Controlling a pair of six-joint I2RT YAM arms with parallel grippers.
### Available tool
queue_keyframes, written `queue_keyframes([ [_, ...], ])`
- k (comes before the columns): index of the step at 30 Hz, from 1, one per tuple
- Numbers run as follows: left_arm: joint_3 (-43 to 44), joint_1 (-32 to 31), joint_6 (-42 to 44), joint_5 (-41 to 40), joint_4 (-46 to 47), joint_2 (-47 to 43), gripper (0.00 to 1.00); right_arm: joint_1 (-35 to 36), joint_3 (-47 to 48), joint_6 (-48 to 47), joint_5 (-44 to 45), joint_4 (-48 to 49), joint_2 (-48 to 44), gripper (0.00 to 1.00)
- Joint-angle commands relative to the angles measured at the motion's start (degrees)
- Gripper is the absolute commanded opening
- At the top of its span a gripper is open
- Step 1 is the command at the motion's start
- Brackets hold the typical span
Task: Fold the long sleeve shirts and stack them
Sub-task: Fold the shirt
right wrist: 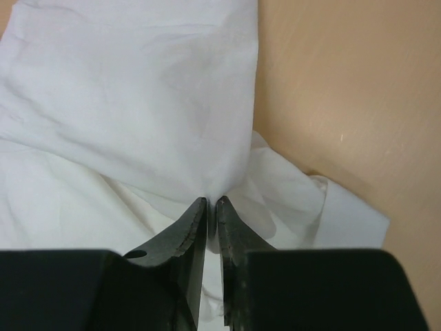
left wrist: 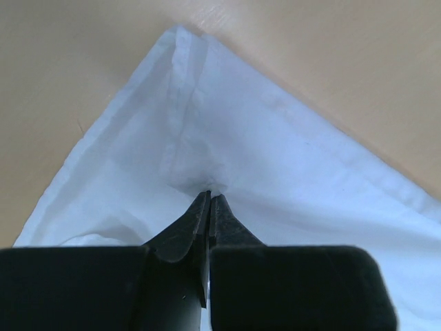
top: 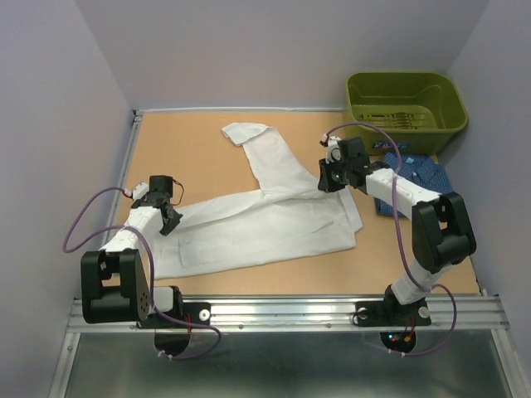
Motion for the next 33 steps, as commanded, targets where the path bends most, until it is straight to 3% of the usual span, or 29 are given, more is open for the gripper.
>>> queue_keyframes([
  [1,-3.04,0.48,-2.36,-0.62,0.92,-2.69,0.09,-0.33,-2.85,2.18,-5.01,3.32,-4.5,0.19],
  [8,-3.31,0.39,-0.61,-0.62,-0.57,-6.29,0.24,-0.15,-6.81,5.35,-7.23,3.23,-9.42,0.33],
  [11,-2.87,0.39,1.41,-0.28,-1.8,-9.8,0.4,-0.24,-6.81,7.89,-6.88,3.23,-11.27,0.47],
  [12,-2.44,0.39,2.03,0.77,-1.98,-11.81,0.54,-0.15,-6.11,8.42,-6.7,3.23,-11.62,0.53],
  [13,-2.17,0.39,2.64,1.39,-1.81,-12.79,0.61,-0.15,-5.67,9.47,-6.53,3.23,-11.63,0.57],
  [15,-1.64,0.39,4.83,3.58,-0.41,-15.16,0.79,-0.15,-3.83,10.79,-5.04,3.32,-10.75,0.63],
  [18,-0.94,0.39,9.39,9.01,3.18,-16.49,0.91,-0.33,-2.25,12.47,-1.18,3.32,-9.08,0.63],
  [25,0.55,-1.1,14.34,20.46,10.05,-12.81,0.92,-0.42,6.45,15.63,-6.25,4.11,-1.0,0.63],
  [30,3.45,-11.18,12.94,17.14,12.6,-6.76,0.92,-0.33,13.56,12.22,-5.74,7.18,6.98,0.64],
  [33,4.59,-13.58,12.23,16.78,13.4,-3.76,0.92,-0.07,16.21,8.18,-4.24,8.5,10.51,0.68],
])
